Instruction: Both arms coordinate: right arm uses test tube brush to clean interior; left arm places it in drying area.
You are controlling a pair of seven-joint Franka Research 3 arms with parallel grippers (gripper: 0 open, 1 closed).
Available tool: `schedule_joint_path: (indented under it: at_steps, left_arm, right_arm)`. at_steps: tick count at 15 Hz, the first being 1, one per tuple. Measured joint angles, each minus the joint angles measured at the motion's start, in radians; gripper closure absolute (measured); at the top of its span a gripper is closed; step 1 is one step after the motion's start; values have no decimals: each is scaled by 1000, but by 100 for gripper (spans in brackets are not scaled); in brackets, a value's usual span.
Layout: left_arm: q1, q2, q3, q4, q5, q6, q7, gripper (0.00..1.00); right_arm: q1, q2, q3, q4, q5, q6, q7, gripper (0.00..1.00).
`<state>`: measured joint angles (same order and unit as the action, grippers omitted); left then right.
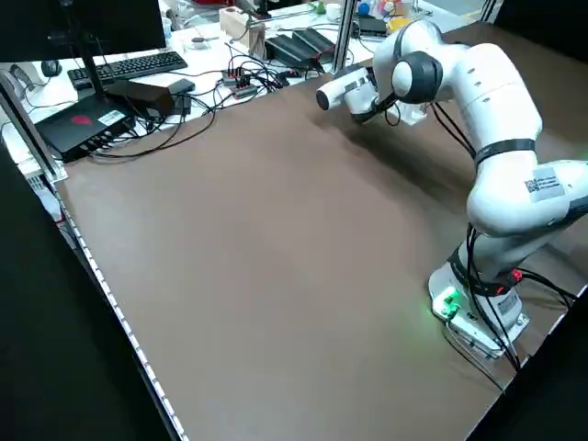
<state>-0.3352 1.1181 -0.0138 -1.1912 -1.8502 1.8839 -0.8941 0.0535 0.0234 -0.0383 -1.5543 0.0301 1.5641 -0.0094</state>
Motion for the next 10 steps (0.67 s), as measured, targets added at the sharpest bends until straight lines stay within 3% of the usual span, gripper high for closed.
schedule_joint_path:
  at_steps: [10]
  left_arm:
    - [2,0,3,15,0,7,7,77]
  right_arm:
    - [0,0,0,0,0,22,0,0]
